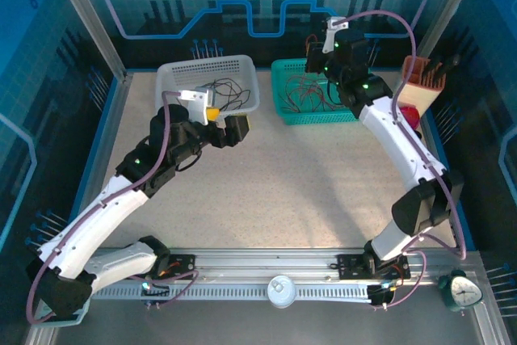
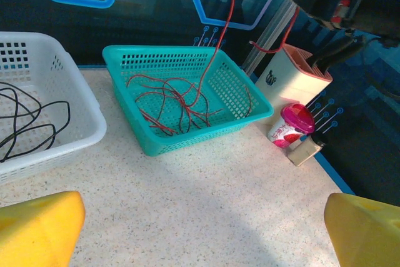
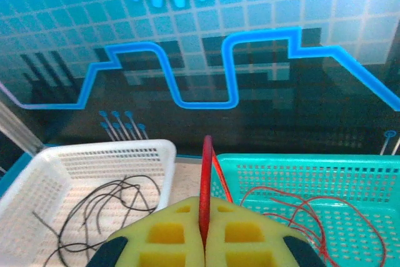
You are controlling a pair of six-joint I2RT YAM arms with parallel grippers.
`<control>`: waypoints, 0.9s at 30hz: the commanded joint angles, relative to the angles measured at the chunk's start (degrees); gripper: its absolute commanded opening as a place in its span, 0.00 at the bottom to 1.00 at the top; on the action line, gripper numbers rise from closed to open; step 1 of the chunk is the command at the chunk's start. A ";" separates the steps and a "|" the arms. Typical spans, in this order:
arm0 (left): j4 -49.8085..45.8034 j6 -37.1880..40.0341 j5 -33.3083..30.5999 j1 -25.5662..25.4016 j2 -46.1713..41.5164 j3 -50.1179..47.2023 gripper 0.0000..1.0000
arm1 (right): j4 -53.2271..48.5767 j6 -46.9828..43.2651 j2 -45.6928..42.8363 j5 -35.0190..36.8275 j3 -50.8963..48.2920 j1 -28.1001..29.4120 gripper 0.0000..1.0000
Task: Untangle the cables
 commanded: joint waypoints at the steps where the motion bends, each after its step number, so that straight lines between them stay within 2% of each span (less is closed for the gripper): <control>1: 0.45 -0.35 -0.31 -0.31 -1.29 -1.14 0.99 | 1.86 0.12 3.23 2.79 3.03 -2.03 0.00; 13: 0.98 0.04 -0.03 -0.27 -0.99 -1.16 0.99 | -2.25 6.29 19.44 -0.31 12.22 -6.15 0.00; 22: 0.71 -0.24 0.10 -0.26 -0.56 -0.71 0.99 | -1.02 15.77 29.02 -7.63 11.93 -6.32 0.00; 27: 0.68 -0.61 0.29 -0.27 -0.34 -0.58 0.99 | -1.20 18.00 31.33 -7.87 11.13 -7.98 0.00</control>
